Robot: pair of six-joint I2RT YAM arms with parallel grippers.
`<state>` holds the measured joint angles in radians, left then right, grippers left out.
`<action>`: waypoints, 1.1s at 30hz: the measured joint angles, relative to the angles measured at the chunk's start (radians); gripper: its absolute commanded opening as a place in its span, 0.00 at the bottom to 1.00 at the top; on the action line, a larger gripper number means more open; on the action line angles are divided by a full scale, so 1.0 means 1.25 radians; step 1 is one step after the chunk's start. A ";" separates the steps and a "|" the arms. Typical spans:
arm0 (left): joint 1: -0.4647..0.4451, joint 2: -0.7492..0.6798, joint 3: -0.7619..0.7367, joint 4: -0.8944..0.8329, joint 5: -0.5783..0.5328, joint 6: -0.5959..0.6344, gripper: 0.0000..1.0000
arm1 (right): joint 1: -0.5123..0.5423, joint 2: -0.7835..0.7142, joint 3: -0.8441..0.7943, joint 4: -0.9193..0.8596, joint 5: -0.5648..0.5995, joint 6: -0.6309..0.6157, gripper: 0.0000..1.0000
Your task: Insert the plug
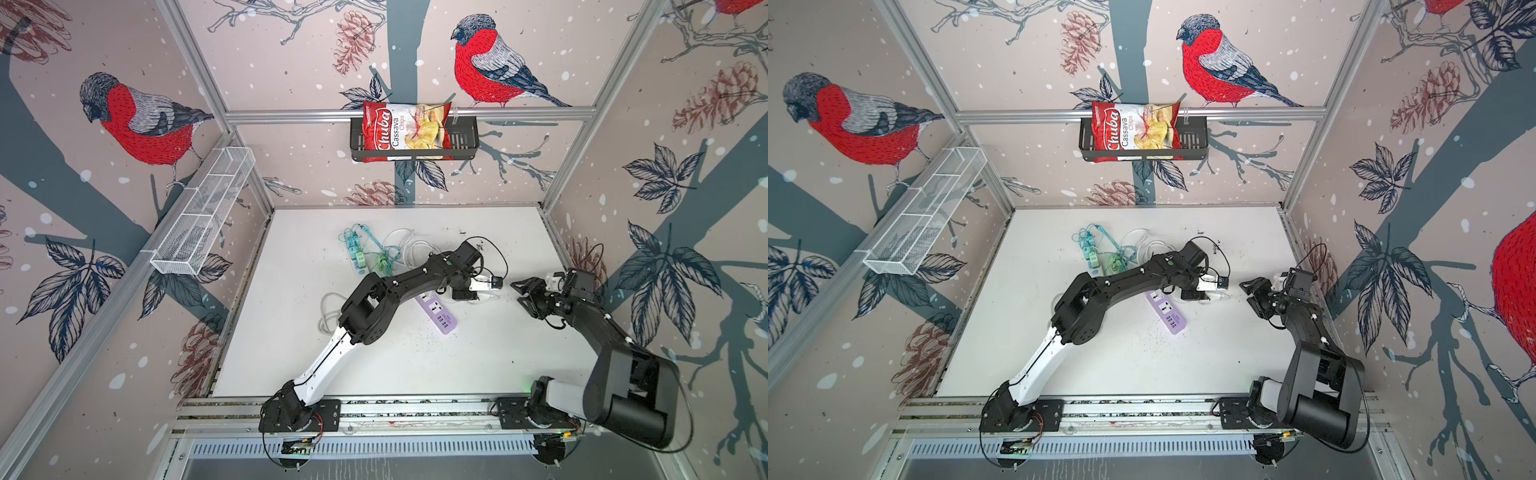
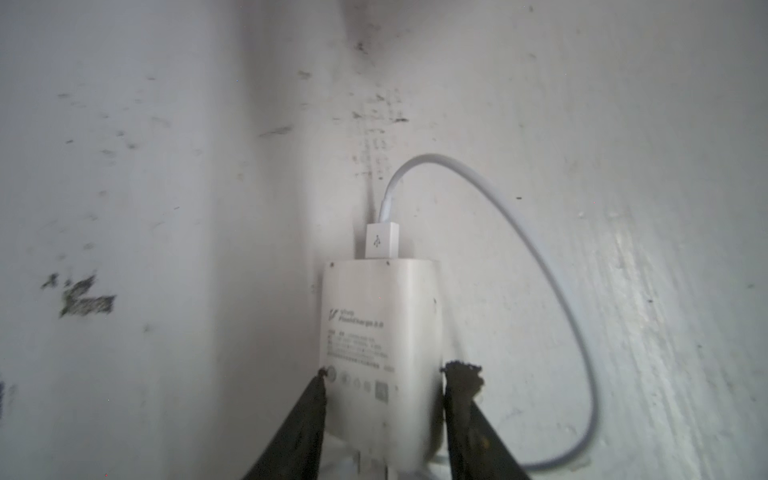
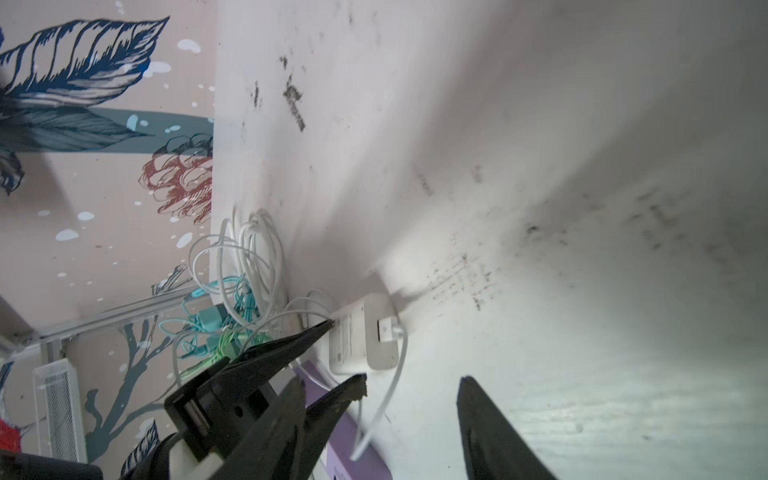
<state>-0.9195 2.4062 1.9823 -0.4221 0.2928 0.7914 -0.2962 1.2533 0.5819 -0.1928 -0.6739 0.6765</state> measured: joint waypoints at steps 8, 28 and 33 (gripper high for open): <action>-0.001 -0.150 -0.254 0.282 0.031 -0.111 0.14 | 0.091 -0.031 0.002 0.023 -0.044 0.027 0.58; 0.043 -0.011 -0.029 0.094 0.059 0.023 0.58 | 0.079 0.017 0.014 0.005 0.002 0.020 0.64; 0.043 0.006 -0.004 0.031 0.116 0.044 0.59 | 0.073 0.027 0.010 0.004 -0.002 0.020 0.66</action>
<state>-0.8661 2.4138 1.9778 -0.3832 0.4381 0.8467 -0.2047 1.2877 0.5949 -0.1875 -0.6769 0.7010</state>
